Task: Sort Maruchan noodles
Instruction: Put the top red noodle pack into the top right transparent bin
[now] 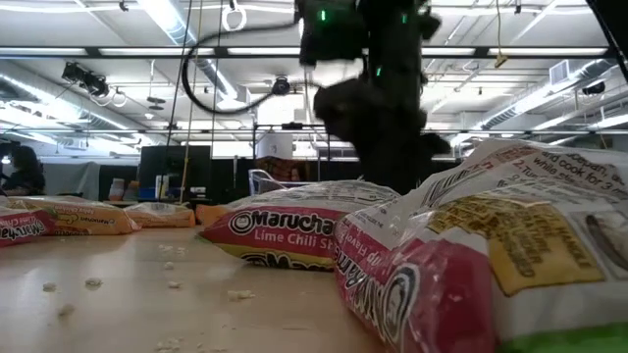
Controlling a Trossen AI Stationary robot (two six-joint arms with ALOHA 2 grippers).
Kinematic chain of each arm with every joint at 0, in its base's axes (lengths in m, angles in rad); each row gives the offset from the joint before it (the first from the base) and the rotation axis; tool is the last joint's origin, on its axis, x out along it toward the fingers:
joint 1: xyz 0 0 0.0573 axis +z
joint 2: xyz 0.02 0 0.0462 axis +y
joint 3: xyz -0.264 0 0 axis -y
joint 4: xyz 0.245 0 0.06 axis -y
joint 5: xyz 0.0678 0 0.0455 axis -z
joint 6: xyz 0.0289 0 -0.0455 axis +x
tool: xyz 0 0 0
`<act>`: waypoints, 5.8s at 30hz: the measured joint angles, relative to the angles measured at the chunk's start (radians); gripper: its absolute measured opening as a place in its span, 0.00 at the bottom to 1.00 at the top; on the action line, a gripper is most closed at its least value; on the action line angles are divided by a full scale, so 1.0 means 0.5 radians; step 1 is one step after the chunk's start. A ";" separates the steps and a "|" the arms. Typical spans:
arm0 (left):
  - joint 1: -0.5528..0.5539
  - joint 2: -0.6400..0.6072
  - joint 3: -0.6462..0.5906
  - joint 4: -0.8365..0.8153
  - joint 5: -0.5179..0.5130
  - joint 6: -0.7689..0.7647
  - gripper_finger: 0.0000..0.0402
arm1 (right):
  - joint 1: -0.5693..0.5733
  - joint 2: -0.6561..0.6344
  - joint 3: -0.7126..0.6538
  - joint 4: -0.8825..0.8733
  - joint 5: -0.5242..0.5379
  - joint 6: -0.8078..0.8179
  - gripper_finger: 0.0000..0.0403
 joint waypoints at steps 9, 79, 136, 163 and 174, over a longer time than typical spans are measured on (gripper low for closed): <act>-0.028 0.000 0.000 0.002 -0.196 0.022 0.28 | 0.376 0.016 0.186 -0.293 0.576 -0.177 0.46; -0.003 0.399 0.000 1.688 -0.350 0.644 0.28 | -1.072 -2.481 -1.376 -0.353 0.624 -3.496 0.01; 0.115 0.403 -0.001 1.376 -0.708 0.353 0.29 | -1.560 -2.186 -1.487 0.066 0.134 -2.494 0.32; 0.064 0.218 0.000 1.100 -0.715 0.390 0.28 | -1.016 -1.355 -1.382 0.218 0.311 -2.039 0.22; 0.060 0.173 0.000 1.074 -0.679 0.365 0.28 | -1.162 -1.628 -1.222 0.014 -0.193 -2.298 0.01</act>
